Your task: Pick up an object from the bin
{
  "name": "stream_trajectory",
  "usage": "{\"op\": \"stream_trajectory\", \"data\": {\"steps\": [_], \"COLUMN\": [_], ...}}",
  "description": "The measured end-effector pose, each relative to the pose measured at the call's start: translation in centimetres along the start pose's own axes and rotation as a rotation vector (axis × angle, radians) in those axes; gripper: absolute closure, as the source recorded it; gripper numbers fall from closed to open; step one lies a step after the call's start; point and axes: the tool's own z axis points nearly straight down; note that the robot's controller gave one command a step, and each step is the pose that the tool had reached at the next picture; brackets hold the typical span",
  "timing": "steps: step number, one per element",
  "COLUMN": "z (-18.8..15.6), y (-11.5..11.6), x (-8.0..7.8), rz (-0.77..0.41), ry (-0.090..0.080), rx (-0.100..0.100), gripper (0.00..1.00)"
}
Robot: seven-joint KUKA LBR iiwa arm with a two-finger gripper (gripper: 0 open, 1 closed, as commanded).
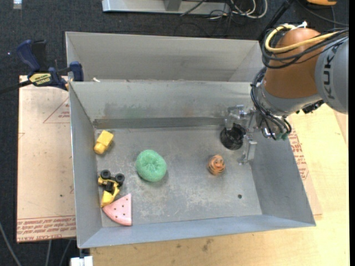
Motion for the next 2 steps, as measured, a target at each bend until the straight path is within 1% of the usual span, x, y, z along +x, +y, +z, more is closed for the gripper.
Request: {"op": "stream_trajectory", "data": {"steps": [1,2], "z": [3.7,5.7], "y": [1.3,2.1], "x": [1.5,2.1], "rz": [0.034,0.065], "ry": [0.000,0.007], "rx": [0.001,0.000], "gripper": [0.00,0.00]}}
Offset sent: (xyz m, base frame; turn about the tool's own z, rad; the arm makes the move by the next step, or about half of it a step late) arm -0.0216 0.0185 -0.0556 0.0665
